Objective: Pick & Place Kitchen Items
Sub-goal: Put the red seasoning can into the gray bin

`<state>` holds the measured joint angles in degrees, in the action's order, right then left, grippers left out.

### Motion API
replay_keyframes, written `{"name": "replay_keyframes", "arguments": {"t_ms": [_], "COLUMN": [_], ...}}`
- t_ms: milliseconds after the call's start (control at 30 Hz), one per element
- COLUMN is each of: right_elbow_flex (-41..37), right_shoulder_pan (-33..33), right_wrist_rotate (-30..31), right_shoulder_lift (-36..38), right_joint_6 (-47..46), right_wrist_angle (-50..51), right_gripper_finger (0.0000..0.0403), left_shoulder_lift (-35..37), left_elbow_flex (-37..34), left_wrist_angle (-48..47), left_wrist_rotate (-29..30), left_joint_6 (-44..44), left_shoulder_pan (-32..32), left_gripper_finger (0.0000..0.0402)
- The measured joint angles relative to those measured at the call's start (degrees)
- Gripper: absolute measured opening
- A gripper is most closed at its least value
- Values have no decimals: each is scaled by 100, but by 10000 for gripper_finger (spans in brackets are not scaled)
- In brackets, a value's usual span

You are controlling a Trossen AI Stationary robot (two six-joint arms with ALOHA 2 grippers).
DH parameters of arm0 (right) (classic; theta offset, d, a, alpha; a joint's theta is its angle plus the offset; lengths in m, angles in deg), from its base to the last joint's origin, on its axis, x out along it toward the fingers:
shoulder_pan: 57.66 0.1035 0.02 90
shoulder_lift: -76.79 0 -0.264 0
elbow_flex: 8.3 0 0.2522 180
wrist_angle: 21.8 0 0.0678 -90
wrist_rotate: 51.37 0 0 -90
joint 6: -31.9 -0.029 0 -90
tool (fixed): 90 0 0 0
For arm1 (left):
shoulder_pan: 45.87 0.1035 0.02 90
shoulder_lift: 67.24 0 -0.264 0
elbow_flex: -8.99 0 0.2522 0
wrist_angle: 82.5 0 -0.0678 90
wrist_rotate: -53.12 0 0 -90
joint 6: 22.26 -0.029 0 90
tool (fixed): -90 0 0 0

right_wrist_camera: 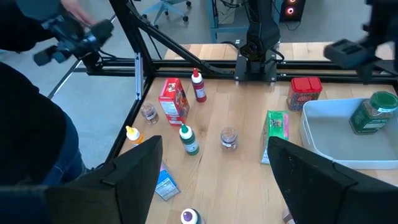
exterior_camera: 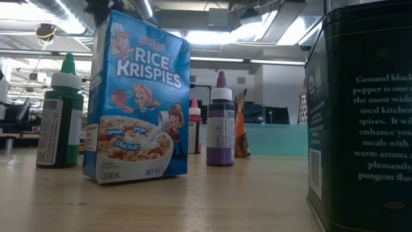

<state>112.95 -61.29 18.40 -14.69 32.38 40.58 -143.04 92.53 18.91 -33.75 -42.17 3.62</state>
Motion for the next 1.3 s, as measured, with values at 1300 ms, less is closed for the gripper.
{"name": "replay_keyframes", "arguments": {"t_ms": [1300], "right_elbow_flex": [4], "right_shoulder_pan": [47], "right_wrist_rotate": [-1958], "right_shoulder_lift": [-29], "right_joint_6": [808], "right_wrist_angle": [989], "right_gripper_finger": [293], "left_shoulder_lift": [543], "left_elbow_flex": [-288], "left_wrist_angle": [-2516], "left_wrist_rotate": [300], "left_joint_6": [6525], "left_shoulder_pan": [-2063], "left_gripper_finger": [269]}}
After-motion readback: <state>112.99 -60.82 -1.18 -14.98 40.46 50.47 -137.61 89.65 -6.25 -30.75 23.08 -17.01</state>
